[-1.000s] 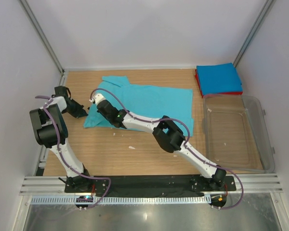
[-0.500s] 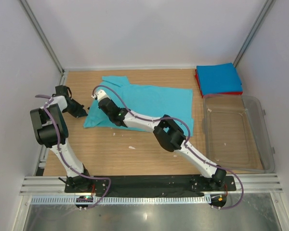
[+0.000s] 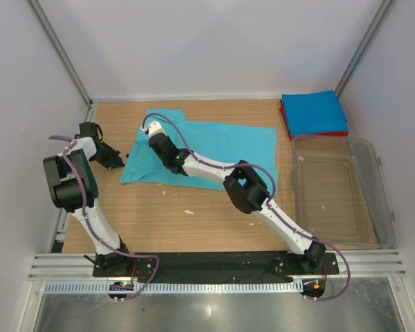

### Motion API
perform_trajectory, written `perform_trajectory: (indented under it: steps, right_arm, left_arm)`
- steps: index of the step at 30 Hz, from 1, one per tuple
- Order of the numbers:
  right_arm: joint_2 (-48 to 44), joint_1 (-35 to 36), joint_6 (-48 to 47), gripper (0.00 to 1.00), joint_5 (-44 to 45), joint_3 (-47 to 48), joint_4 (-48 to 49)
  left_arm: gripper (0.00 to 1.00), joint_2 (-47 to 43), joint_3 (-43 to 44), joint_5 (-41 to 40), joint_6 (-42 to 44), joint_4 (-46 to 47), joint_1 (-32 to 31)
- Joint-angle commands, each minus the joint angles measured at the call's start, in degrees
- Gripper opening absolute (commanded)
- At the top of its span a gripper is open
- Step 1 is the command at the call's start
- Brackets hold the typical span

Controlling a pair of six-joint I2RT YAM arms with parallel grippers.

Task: Fold and stack the t-shirts
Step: Fold the tshirt

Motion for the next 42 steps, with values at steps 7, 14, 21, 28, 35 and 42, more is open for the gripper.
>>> perform_trajectory:
  steps: [7, 14, 21, 28, 35, 42]
  right_arm:
    - [-2.1, -0.6, 3.0, 0.01, 1.7, 2.8, 2.8]
    - [-2.0, -1.4, 4.4, 0.01, 3.1, 2.7, 2.8]
    - [-2.2, -2.0, 5.9, 0.01, 5.3, 1.8, 3.5]
    - [-2.6, -2.2, 7.5, 0.01, 5.2, 1.2, 3.4]
    - [-3.1, -2.2, 7.6, 0.01, 3.8, 0.1, 3.4]
    - [-4.4, -2.3, 8.4, 0.01, 2.9, -2.1, 4.3]
  left_arm:
    - [0.00, 2.1, 0.6, -5.8, 1.3, -2.9, 0.2]
    - [0.00, 2.0, 0.7, -6.2, 1.3, -3.1, 0.1]
    - [0.00, 2.0, 0.8, -6.3, 1.6, -3.0, -0.2]
    - [0.00, 0.2, 2.4, -6.3, 4.1, -5.5, -0.2]
    - [0.17, -9.1, -0.6, -9.7, 4.7, -7.2, -2.0]
    - [0.20, -17.7, -8.5, -5.3, 4.6, -5.9, -3.1]
